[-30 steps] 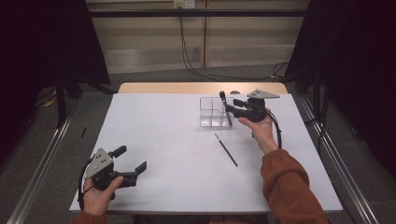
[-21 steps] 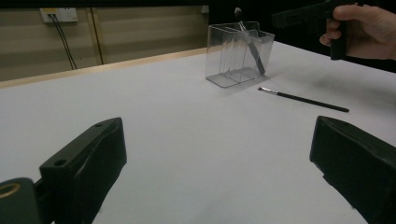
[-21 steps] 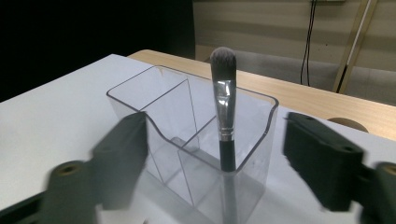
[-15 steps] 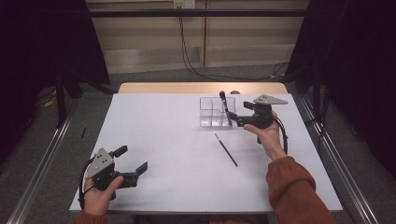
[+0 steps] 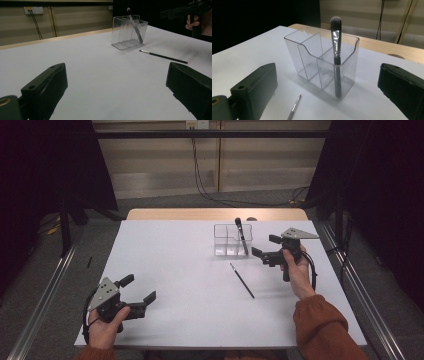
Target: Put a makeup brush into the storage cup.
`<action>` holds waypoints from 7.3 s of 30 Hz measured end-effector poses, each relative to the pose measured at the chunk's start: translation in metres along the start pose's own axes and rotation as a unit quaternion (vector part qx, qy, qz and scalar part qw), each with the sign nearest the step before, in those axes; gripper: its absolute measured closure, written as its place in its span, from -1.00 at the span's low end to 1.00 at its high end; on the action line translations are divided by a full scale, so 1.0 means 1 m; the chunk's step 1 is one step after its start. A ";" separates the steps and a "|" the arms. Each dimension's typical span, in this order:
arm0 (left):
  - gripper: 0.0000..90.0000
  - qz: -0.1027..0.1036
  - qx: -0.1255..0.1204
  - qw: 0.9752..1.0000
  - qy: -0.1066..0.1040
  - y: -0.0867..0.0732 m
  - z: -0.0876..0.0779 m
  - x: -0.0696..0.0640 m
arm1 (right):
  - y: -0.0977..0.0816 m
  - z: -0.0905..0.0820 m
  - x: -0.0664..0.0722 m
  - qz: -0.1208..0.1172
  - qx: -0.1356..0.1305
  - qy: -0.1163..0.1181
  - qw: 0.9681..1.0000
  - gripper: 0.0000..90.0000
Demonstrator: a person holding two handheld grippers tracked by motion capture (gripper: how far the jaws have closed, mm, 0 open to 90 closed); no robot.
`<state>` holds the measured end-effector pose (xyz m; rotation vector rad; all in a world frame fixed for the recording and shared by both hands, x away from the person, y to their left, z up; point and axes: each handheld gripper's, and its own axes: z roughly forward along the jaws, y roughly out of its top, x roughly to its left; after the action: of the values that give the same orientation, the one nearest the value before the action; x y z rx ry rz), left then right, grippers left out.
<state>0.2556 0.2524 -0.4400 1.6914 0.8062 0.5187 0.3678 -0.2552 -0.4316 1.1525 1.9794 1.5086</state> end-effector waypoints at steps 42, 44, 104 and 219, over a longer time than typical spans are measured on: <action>-0.92 -0.010 -0.019 1.000 0.015 -0.001 -0.013 0.005 | -0.058 -0.095 0.036 -0.005 0.005 -0.041 0.999 -0.98; -0.92 -0.009 -0.019 1.000 0.015 0.000 -0.014 0.005 | -0.059 -0.096 0.037 -0.009 0.007 -0.045 0.999 -0.98; -0.93 0.001 -0.003 1.000 0.012 -0.003 -0.009 0.003 | -0.037 -0.055 0.048 -0.042 0.019 0.002 0.999 -0.95; -0.93 0.008 0.007 1.000 0.002 -0.003 -0.009 0.001 | 0.006 0.103 0.059 -0.107 0.511 0.016 0.853 0.91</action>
<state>0.2496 0.2595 -0.4411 1.7101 0.8022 0.5287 0.4101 -0.1458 -0.4509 1.1532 2.8988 0.2624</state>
